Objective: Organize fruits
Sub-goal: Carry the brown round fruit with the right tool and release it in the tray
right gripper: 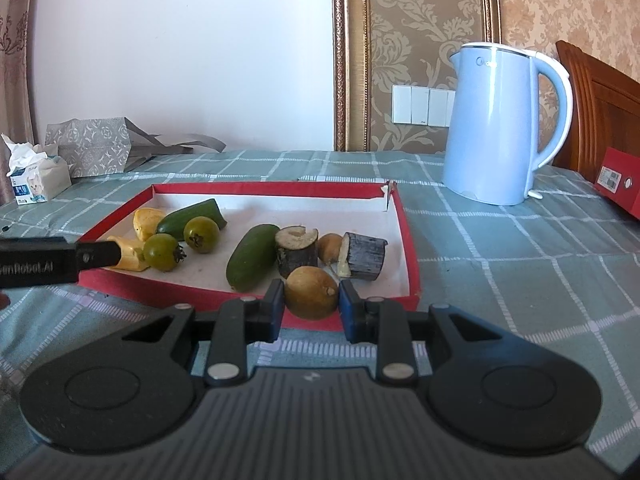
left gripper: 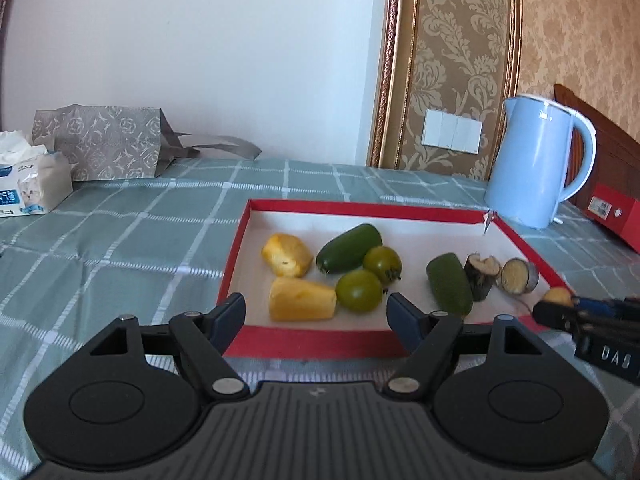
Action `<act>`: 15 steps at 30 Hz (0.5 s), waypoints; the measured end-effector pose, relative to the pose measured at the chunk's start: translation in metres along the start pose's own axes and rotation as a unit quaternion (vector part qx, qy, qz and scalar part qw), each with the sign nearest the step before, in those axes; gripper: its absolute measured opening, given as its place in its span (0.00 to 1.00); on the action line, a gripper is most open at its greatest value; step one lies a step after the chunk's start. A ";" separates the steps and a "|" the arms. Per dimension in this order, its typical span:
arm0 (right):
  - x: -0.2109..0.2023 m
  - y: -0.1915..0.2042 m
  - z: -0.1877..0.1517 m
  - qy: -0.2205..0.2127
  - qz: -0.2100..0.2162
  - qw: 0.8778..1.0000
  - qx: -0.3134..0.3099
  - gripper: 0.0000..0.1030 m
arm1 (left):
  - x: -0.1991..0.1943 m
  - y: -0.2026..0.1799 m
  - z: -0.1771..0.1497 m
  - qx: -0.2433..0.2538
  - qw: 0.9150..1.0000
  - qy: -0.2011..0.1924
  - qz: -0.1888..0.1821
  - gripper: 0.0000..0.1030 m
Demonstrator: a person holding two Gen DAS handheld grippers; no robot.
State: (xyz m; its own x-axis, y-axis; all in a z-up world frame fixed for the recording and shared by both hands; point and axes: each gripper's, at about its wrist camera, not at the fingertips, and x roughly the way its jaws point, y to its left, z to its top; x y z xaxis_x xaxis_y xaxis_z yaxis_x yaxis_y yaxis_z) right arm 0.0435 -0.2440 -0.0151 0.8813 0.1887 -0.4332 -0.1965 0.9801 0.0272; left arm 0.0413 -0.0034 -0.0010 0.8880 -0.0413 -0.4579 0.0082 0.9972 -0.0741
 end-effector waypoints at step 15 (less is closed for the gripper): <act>0.012 0.018 0.037 -0.013 0.027 0.999 -0.023 0.26 | 0.005 0.003 -0.001 0.001 1.000 0.026 0.018 0.79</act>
State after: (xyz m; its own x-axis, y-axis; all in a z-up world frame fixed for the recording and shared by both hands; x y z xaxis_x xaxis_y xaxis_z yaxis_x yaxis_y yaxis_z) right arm 0.0663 -0.2217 0.0137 0.8795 0.2430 -0.4091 -0.2632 0.9647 0.0072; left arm 0.0448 -0.0010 -0.0046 0.8628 -0.0094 -0.5054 -0.0218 0.9982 -0.0558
